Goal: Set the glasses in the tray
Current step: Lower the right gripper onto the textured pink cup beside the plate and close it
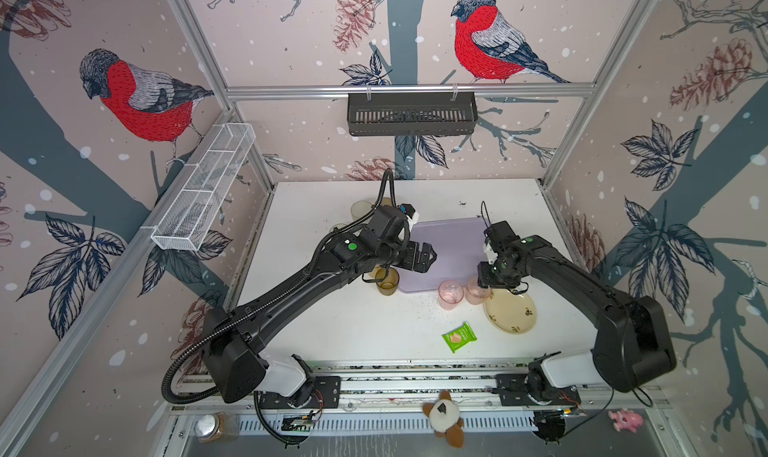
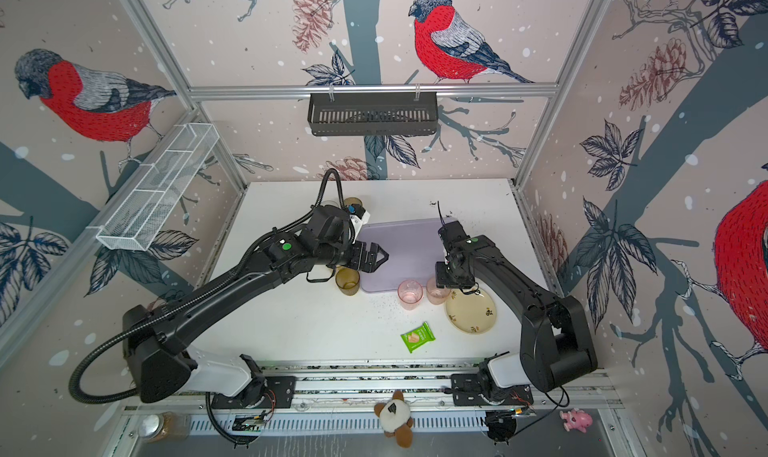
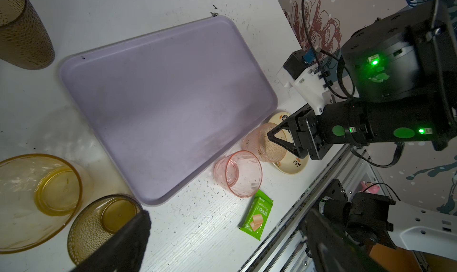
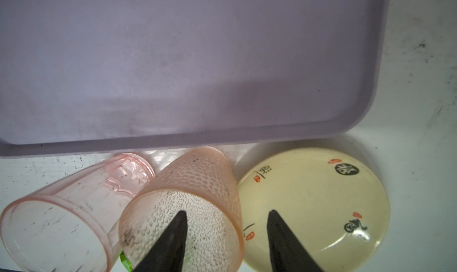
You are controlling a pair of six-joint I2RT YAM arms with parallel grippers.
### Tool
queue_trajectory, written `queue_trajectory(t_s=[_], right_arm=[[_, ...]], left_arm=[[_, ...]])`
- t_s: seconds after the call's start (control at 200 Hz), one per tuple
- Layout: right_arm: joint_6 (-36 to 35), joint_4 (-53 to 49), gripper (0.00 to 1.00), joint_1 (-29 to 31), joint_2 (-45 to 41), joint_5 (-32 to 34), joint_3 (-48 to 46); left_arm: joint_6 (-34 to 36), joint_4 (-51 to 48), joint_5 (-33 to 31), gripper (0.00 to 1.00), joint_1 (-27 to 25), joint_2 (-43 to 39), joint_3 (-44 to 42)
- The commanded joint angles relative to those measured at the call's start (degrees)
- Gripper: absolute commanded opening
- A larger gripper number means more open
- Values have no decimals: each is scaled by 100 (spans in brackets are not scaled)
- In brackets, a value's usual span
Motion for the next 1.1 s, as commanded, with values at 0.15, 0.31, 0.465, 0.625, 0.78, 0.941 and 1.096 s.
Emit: queue_trajectory(t_s=[0.15,0.31,0.465,0.625,0.78,0.941,1.096], right_arm=[[180,95,44,1,-46,130,-129],[208,158,40,0,0,178,-153],[239,224,36,-7,54,179,-158],[236,276,33,-2,130,162,-156],[248,326,30,5,128,168,-211],[243,354,25,-6,115,181,-259],[266,389,23,4,95,168,-298]], left_arm=[[85,277,102,98,-14,40,-22],[121,270,75,98,-9,31,-27],[164,245,46,98,-14,14,-40],[200,226,-6,98,-10,-20,-57],[198,213,-46,98,-14,-48,-80],[184,224,-47,98,-14,-66,-110],[156,258,-48,98,-14,-92,-146]])
